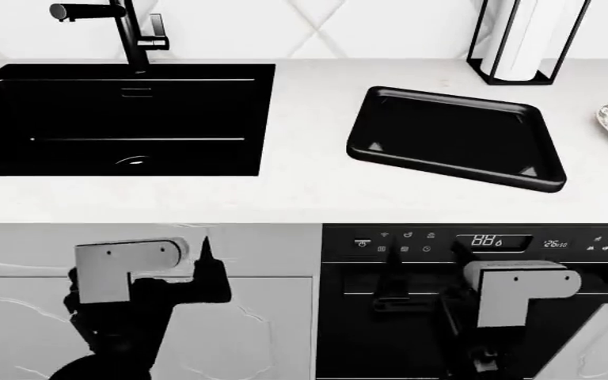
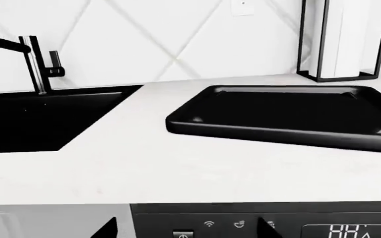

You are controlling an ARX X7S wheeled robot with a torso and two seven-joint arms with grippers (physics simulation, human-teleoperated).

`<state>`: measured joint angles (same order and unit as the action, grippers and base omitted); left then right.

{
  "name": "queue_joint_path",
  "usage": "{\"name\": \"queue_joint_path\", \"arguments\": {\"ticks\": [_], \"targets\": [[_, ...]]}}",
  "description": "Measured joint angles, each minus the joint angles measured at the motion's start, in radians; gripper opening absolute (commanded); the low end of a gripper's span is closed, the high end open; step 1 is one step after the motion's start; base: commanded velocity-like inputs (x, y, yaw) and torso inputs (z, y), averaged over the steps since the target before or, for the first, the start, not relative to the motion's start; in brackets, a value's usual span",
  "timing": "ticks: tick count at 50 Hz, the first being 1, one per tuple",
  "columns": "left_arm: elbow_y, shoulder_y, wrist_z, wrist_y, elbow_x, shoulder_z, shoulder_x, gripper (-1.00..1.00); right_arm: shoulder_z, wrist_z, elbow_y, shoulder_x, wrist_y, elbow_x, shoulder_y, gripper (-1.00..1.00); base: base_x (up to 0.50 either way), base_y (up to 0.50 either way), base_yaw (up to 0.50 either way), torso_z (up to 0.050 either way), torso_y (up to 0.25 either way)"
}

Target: Move the dessert items from the plate to the tray.

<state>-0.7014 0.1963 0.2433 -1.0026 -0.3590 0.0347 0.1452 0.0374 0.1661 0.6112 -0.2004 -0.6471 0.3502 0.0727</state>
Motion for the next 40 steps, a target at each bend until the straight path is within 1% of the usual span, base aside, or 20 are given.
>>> {"name": "queue_joint_path", "arguments": {"ticks": [2,3,6,9,12,15,20,24,29,33,40], "targets": [[-0.044,0.046,0.03,-0.103,-0.063,0.036,0.003,1.0,-0.033,0.016,0.067,-0.006,-0.09,0.05,0.032,1.0,0.0,0.0,0.0,0.0,0.0],[-0.057,0.068,0.063,-0.147,-0.112,0.057,0.01,1.0,-0.055,0.025,0.1,-0.008,-0.138,0.079,0.049,1.0,0.0,0.0,0.0,0.0,0.0],[-0.07,0.134,0.216,-0.254,-0.31,0.119,0.041,1.0,-0.121,0.08,0.187,-0.025,-0.262,0.199,0.101,1.0,0.0,0.0,0.0,0.0,0.0],[-0.066,0.196,0.39,-0.323,-0.564,0.155,0.085,1.0,-0.179,0.187,0.251,-0.073,-0.342,0.372,0.15,1.0,0.0,0.0,0.0,0.0,0.0],[-0.057,0.259,0.563,-0.353,-0.806,0.162,0.143,1.0,-0.231,0.321,0.294,-0.134,-0.4,0.569,0.203,1.0,0.0,0.0,0.0,0.0,0.0],[-0.051,0.319,0.717,-0.358,-1.015,0.153,0.206,1.0,-0.263,0.46,0.318,-0.201,-0.435,0.763,0.262,1.0,0.0,0.0,0.0,0.0,0.0],[-0.046,0.408,0.915,-0.337,-1.287,0.131,0.306,1.0,-0.275,0.671,0.335,-0.312,-0.456,1.04,0.366,1.0,0.0,0.0,0.0,0.0,0.0],[-0.044,0.465,1.025,-0.311,-1.444,0.11,0.37,1.0,-0.275,0.799,0.342,-0.386,-0.457,1.203,0.437,1.0,0.0,0.0,0.0,0.0,0.0],[-0.046,0.534,1.126,-0.273,-1.588,0.078,0.442,1.0,-0.276,0.909,0.346,-0.462,-0.455,1.345,0.504,1.0,0.0,0.0,0.0,0.0,0.0],[-0.048,0.574,1.178,-0.244,-1.666,0.061,0.491,1.0,-0.267,0.977,0.344,-0.514,-0.447,1.434,0.551,1.0,0.0,0.0,0.0,0.0,0.0],[-0.057,0.605,1.239,-0.191,-1.757,0.053,0.58,1.0,-0.241,1.068,0.338,-0.589,-0.43,1.55,0.618,1.0,0.0,0.0,0.0,0.0,0.0]]}}
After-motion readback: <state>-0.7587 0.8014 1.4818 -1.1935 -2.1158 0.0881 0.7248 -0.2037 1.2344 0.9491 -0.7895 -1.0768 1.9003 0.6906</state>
